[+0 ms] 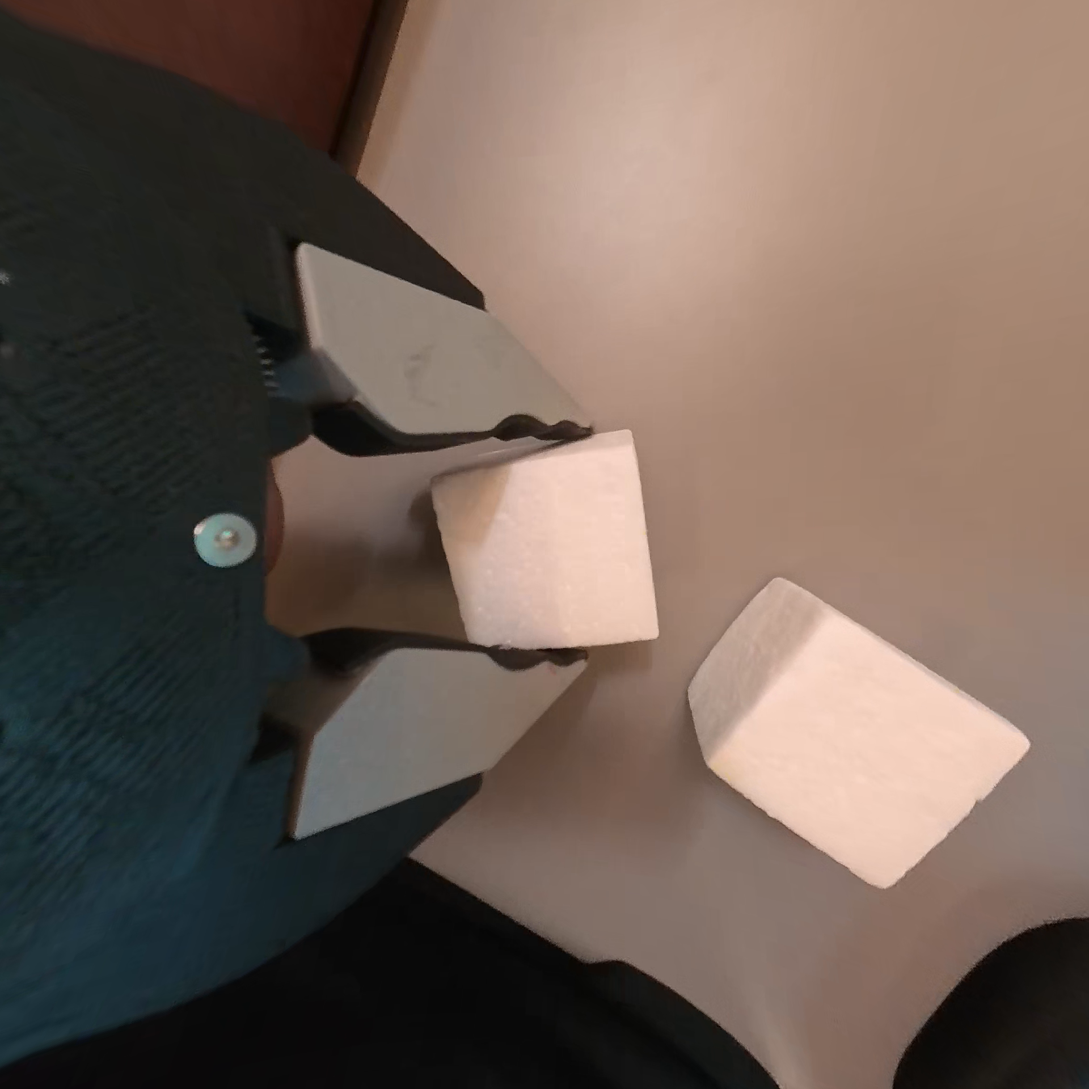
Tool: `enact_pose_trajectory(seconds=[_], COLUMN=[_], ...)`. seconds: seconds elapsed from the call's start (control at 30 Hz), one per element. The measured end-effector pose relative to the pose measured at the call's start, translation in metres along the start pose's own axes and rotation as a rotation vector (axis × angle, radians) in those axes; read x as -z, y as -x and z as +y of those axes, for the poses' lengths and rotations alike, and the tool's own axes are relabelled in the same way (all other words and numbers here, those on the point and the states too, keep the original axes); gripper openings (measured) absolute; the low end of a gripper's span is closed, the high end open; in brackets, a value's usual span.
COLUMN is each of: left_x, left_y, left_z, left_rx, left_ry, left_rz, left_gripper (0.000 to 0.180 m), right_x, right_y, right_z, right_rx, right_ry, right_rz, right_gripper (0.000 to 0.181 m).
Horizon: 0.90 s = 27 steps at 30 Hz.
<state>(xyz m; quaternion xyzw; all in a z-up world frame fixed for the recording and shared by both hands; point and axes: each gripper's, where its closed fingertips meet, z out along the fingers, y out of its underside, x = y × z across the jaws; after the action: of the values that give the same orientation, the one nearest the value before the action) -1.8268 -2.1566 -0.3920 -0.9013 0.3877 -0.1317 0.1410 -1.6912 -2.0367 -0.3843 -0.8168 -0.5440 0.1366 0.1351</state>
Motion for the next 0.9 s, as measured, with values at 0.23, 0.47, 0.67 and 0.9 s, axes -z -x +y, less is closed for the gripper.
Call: enact_pose_trajectory(seconds=[0.23, 0.47, 0.67, 0.9], left_x=[0.005, 0.013, 0.055, 0.056], left_y=[0.003, 0.007, -0.022, -0.064], left_z=[0.008, 0.007, -0.045, -0.069], left_rx=[0.104, 0.112, 0.001, -0.281], left_ry=[-0.058, -0.116, -0.288, -0.229], left_rz=[-0.031, -0.025, 0.124, 0.185], left_gripper=[0.068, 0.068, 0.068, 0.068], right_x=[-0.004, -0.002, 0.018, 0.030], right_y=[0.055, 0.084, 0.069, 0.070], right_z=[-0.020, 0.005, 0.012, 0.004], right_rx=[0.131, 0.226, 0.254, 0.255], right_ry=[-0.002, 0.060, 0.076, 0.052], right_rz=[-0.201, -0.244, -0.139, -0.176], right_gripper=[0.064, 0.064, 0.067, 0.077])
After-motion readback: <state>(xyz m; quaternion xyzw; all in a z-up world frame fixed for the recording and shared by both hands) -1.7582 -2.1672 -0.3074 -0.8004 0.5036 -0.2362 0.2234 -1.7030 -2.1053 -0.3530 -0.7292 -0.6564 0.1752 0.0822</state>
